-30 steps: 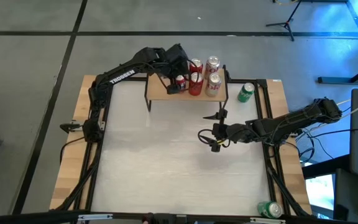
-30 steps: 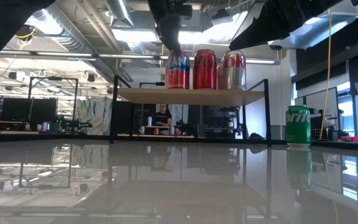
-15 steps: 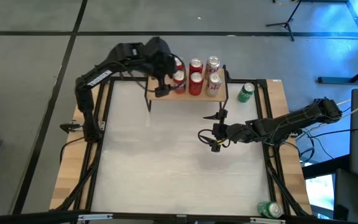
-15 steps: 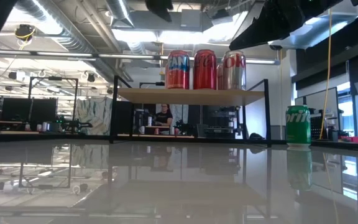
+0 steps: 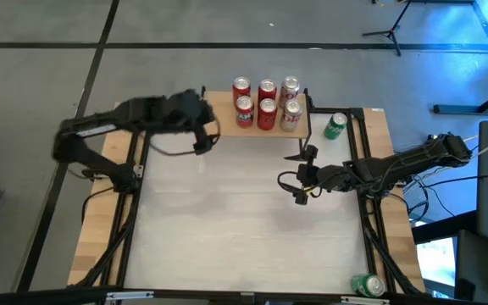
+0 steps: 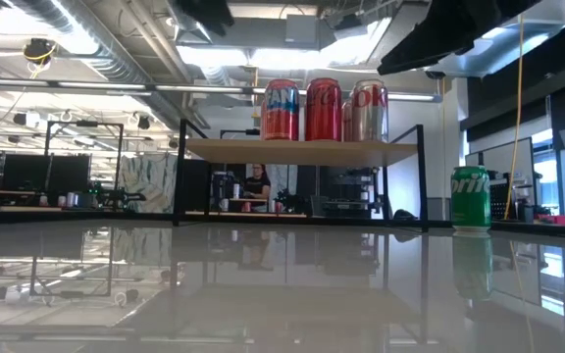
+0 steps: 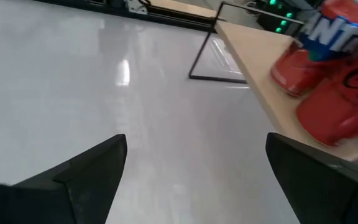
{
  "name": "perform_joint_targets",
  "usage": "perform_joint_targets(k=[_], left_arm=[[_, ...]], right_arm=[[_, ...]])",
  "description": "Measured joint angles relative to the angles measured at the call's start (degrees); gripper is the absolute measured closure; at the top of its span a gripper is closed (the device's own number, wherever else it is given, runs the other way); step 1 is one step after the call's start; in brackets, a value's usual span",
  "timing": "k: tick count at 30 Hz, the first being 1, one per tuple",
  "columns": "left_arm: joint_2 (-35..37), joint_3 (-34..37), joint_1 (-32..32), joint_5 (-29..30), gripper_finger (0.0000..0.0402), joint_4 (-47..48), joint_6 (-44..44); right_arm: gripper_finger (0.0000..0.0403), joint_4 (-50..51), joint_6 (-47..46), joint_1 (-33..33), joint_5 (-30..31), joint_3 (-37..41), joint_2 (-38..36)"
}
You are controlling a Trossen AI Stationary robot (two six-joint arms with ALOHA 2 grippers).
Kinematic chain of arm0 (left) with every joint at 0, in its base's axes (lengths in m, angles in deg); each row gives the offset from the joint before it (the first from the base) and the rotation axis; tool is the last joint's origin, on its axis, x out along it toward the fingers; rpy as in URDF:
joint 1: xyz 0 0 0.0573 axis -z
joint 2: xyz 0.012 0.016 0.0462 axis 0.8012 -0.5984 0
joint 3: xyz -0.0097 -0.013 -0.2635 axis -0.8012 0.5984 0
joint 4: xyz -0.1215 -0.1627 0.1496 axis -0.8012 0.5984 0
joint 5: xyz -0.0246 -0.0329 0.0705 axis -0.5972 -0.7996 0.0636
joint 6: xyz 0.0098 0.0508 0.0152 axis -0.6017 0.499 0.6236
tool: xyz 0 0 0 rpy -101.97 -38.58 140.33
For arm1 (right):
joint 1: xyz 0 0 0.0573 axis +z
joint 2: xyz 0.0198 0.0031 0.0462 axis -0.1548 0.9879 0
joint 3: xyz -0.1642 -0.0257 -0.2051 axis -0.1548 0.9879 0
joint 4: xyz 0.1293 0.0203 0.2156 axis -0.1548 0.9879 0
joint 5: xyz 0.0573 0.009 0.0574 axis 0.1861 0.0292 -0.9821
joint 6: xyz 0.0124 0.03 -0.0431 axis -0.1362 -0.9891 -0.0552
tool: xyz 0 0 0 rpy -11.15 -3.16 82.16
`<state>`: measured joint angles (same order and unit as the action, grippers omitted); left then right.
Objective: Place canned beverage on shelf
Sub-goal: Put the top green soda can on the shelf
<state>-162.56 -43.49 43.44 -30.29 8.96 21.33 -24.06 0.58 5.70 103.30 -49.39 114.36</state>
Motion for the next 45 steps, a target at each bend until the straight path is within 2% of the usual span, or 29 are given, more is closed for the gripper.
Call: perform_joint_targets(k=[6, 10, 13, 16, 20, 22, 26, 32, 36, 41, 45], left_arm=[[14.66, 27.19, 5.35, 0.85, 0.0007, -29.67, -1.34], [18.28, 39.98, 7.55, 0.73, 0.0007, -50.69, 0.82], [18.27, 46.06, 8.13, 0.74, 0.0007, -63.94, 3.18], [17.43, 48.96, 8.11, 0.72, 0.0007, -72.69, 6.39], [16.46, 49.37, 8.09, 0.31, 0.0007, -80.75, 8.61], [16.18, 49.37, 8.09, -1.0, 0.0007, -82.41, 9.48], [16.04, 49.37, 8.11, -2.19, 0.0007, -79.76, 9.39], [16.04, 49.37, 8.11, -2.2, 0.0007, -75.72, 6.44], [16.04, 49.37, 8.11, -2.2, 0.0007, -75.01, 6.24], [16.04, 49.37, 8.11, -2.22, 0.0007, -74.93, 5.85], [16.04, 49.37, 8.11, -2.22, 0.0007, -73.79, 5.81]], right_arm=[[0.0022, 1.62, -1.21, 0.0, 2.19, 0.0, -1.1], [0.0022, 6.12, -2.3, 0.0, 1.92, 0.01, -1.1], [0.0022, 7.52, -4.94, 0.0, -0.29, 0.01, -1.09], [0.0022, 9.66, -8.7, 0.0, -1.18, -0.96, -1.1], [0.0022, 21.62, -16.83, -0.02, 4.44, -8.13, -1.17], [0.0022, 31.32, -21.59, -0.01, 8.19, -13.12, -1.17], [0.0022, 49.59, -32.85, -0.27, 13.71, -22.71, -1.23], [0.0022, 70.29, -44.36, -6.77, 14.74, -31.17, -1.23], [0.0022, 73.45, -44.19, -15.47, 13.41, -32.14, -1.23], [0.0022, 72.81, -37.78, -27.09, 11.95, -31.86, -0.6], [0.0022, 71.56, -31.59, -36.7, 8.49, -31.84, -0.23]])
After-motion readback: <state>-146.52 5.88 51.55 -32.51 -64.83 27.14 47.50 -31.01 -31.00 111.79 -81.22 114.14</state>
